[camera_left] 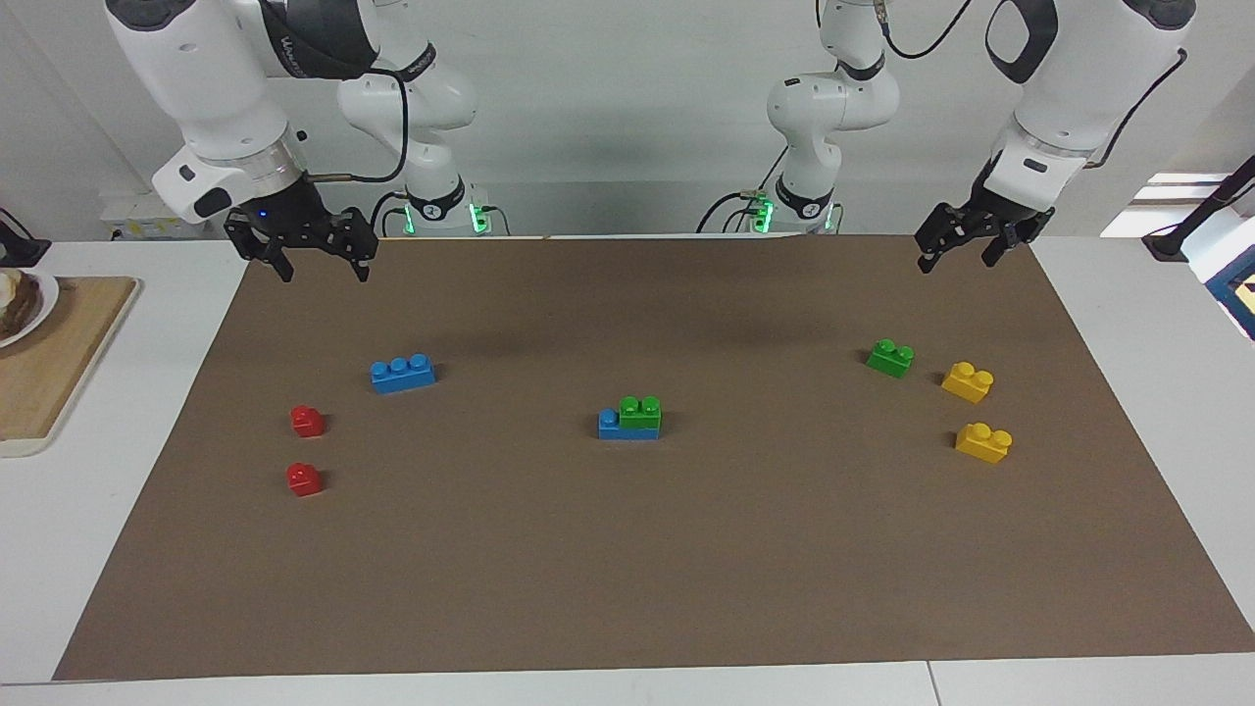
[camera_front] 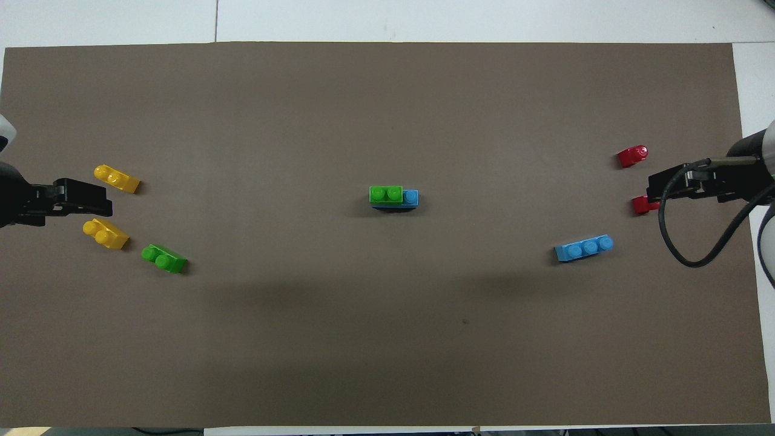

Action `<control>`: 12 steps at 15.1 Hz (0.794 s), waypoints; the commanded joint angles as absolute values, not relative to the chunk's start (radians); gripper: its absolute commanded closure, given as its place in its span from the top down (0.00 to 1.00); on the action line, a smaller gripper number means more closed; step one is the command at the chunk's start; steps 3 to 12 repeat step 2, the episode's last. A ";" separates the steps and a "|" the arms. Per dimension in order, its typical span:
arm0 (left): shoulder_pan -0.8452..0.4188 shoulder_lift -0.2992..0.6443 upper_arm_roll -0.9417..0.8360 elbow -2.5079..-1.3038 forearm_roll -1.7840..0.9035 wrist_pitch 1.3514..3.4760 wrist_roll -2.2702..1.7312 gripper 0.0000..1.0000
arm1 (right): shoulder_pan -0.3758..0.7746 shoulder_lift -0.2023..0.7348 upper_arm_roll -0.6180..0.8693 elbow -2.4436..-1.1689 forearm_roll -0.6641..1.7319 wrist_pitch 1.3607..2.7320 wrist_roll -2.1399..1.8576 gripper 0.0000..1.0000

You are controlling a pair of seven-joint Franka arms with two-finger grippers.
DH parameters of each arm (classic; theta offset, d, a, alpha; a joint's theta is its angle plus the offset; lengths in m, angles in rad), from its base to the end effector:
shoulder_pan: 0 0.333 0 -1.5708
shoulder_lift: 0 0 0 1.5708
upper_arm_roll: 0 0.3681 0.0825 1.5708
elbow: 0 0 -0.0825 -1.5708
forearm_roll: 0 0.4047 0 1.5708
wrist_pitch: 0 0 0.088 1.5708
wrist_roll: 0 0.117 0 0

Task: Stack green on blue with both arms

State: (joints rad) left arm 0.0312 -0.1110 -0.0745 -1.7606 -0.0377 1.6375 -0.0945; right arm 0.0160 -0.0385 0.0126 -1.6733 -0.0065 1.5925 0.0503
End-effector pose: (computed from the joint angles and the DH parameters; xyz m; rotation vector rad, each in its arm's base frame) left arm 0.5371 -0.0297 0.6402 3.1119 0.0848 -0.0224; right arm 0.5602 0.0154 0.6398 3.1321 -0.0336 -0.0658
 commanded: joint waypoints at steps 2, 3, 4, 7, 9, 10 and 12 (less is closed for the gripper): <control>0.023 -0.127 -0.071 -1.761 -0.023 1.620 -0.095 1.00 | 0.006 -0.035 0.015 -1.675 0.014 1.609 0.066 1.00; 0.023 -0.127 -0.071 -1.761 -0.023 1.620 -0.095 1.00 | 0.006 -0.035 0.015 -1.675 0.014 1.609 0.066 1.00; 0.023 -0.127 -0.071 -1.761 -0.023 1.620 -0.095 1.00 | 0.006 -0.035 0.015 -1.675 0.014 1.609 0.066 1.00; 0.023 -0.127 -0.071 -1.761 -0.023 1.620 -0.095 1.00 | 0.006 -0.035 0.015 -1.675 0.014 1.609 0.066 1.00; 0.023 -0.127 -0.071 -1.761 -0.023 1.620 -0.095 1.00 | 0.006 -0.035 0.015 -1.675 0.014 1.609 0.066 1.00; 0.023 -0.127 -0.071 -1.761 -0.023 1.620 -0.095 1.00 | 0.006 -0.035 0.015 -1.675 0.014 1.609 0.066 1.00; 0.023 -0.127 -0.071 -1.761 -0.023 1.620 -0.095 1.00 | 0.006 -0.035 0.015 -1.675 0.014 1.609 0.066 1.00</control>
